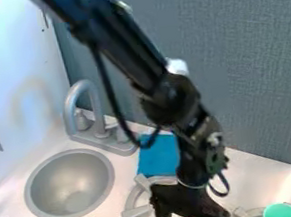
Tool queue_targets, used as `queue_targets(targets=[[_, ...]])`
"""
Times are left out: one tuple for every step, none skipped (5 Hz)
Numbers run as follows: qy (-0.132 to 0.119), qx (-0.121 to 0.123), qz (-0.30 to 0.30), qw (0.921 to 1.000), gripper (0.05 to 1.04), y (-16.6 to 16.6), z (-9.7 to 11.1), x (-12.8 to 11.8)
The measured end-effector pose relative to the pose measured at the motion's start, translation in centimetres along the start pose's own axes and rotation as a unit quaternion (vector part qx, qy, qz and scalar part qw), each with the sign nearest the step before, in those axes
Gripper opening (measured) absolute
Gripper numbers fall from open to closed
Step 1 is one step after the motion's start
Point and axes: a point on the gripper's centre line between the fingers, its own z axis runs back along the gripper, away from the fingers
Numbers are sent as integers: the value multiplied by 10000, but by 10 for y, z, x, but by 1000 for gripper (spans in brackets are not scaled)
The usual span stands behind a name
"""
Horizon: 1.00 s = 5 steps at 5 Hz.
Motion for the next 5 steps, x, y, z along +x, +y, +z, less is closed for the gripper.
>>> queue_targets(targets=[[-165,65,261,9995,996,20,17,-12],[239,530,610,9964,996,53,14,-26],[739,504,1014,9908,996,105,9,-32],[1007,213,865,9909,996,131,1,-37],[1002,-37,953,9904,996,147,0,-37]])
